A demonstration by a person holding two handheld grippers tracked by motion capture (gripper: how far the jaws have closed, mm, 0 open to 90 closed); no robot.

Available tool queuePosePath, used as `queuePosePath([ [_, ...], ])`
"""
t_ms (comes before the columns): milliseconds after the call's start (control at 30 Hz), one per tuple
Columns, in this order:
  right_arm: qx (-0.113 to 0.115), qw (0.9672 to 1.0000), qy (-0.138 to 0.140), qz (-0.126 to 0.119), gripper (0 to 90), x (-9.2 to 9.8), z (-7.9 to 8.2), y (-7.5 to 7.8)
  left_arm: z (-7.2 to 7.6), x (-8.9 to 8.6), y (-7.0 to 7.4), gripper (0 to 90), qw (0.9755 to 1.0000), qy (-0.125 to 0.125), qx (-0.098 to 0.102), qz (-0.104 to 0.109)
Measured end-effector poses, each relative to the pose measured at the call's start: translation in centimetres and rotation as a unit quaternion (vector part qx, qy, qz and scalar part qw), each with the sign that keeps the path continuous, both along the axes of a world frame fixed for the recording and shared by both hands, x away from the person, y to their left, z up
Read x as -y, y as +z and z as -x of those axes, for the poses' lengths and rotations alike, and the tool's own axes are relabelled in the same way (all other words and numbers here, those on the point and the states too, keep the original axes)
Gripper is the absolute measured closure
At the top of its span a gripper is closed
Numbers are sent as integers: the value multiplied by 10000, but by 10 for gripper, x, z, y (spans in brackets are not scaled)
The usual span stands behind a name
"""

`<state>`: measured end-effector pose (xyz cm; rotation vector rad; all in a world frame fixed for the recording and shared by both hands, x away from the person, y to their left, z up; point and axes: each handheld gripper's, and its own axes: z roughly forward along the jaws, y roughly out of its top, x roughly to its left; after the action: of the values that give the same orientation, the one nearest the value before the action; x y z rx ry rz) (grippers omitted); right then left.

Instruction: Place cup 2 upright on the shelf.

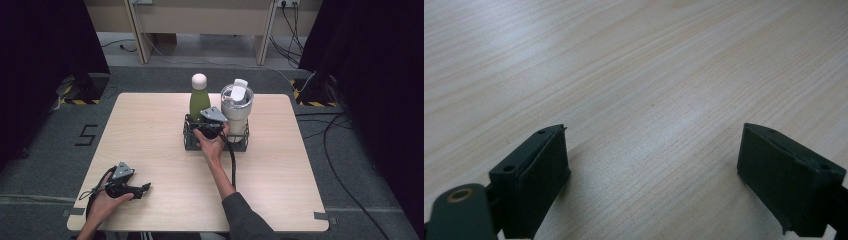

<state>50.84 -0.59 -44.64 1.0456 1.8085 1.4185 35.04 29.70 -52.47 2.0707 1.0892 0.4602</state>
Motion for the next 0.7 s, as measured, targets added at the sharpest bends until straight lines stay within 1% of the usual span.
queuePosePath([
  [100, 13, 10000, -47, 10, 204, 0, 1, 0, 0, 0, 0, 122, 10000, 1, 1, -1],
  [267, 106, 9998, -115, 107, 202, -2, 3, -1, 0, 0, 0, 122, 10000, 1, 2, 0],
  [500, 248, 9990, -205, 314, 189, -5, 9, -3, 0, 0, 0, 122, 10000, 1, 2, -1],
  [700, 217, 9992, -253, 202, 197, -4, 8, -2, 0, 0, 0, 122, 10000, 1, 1, -1],
])
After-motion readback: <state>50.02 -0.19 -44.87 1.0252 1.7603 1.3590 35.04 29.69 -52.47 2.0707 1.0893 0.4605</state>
